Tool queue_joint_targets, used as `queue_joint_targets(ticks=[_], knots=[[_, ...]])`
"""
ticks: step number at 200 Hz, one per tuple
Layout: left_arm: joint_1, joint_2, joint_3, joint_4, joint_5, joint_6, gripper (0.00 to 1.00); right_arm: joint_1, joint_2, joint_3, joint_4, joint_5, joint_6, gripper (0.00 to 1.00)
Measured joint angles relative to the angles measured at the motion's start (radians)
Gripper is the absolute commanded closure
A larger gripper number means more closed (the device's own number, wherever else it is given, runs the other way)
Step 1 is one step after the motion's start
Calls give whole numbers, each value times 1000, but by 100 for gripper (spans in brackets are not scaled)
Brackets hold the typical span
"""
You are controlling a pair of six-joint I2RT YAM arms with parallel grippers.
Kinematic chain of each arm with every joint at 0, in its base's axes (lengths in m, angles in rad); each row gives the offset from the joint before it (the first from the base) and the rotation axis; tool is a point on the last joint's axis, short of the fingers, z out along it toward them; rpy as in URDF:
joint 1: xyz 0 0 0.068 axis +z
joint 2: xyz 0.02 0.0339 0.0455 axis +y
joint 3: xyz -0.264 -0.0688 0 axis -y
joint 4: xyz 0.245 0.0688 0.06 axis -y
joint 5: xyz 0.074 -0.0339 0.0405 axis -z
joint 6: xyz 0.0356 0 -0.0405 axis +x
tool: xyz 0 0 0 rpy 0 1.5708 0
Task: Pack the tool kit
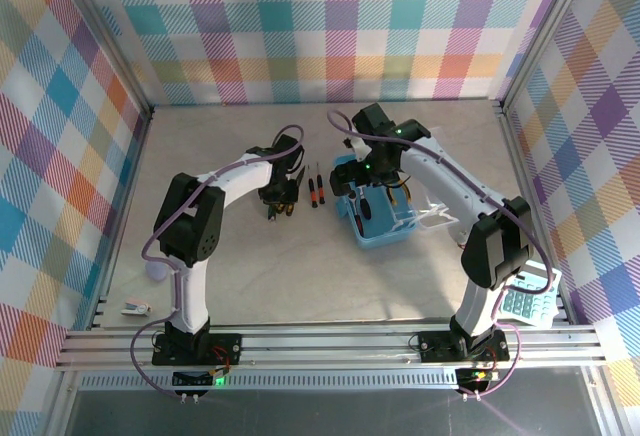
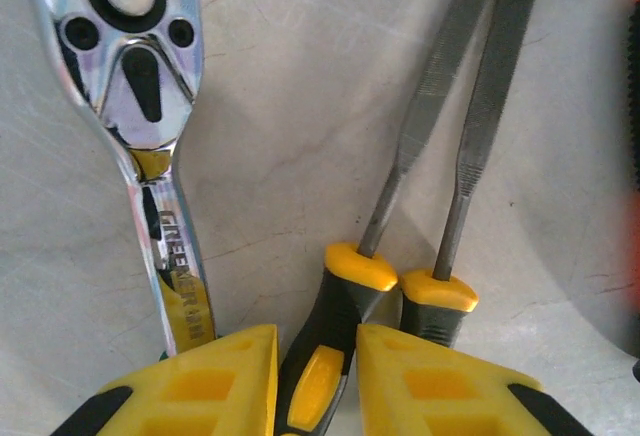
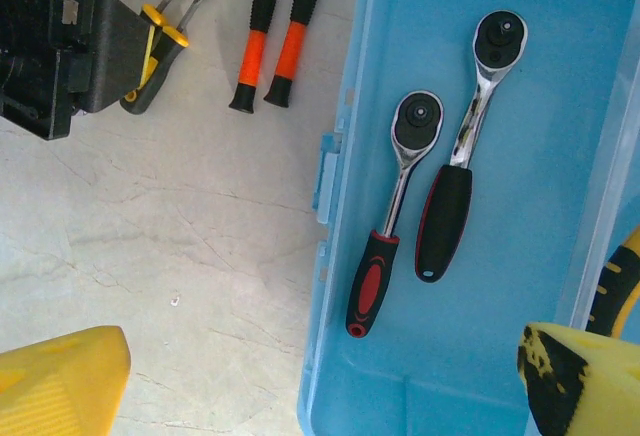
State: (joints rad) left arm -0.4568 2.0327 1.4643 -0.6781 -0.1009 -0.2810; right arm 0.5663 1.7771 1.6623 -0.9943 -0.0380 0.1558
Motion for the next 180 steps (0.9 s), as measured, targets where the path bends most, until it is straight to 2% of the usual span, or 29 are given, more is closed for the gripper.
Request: queue_joint_targets(ticks=[75, 120, 180], knots=[[-8, 37, 27, -11, -73, 14, 78, 0, -3, -13, -2, 0, 0, 1], [-8, 41, 37, -21, -80, 15, 100, 0, -6, -15, -2, 0, 0, 1], [-7, 32, 38, -45, -65, 17, 100, -11, -71, -40, 6, -20, 0, 1]])
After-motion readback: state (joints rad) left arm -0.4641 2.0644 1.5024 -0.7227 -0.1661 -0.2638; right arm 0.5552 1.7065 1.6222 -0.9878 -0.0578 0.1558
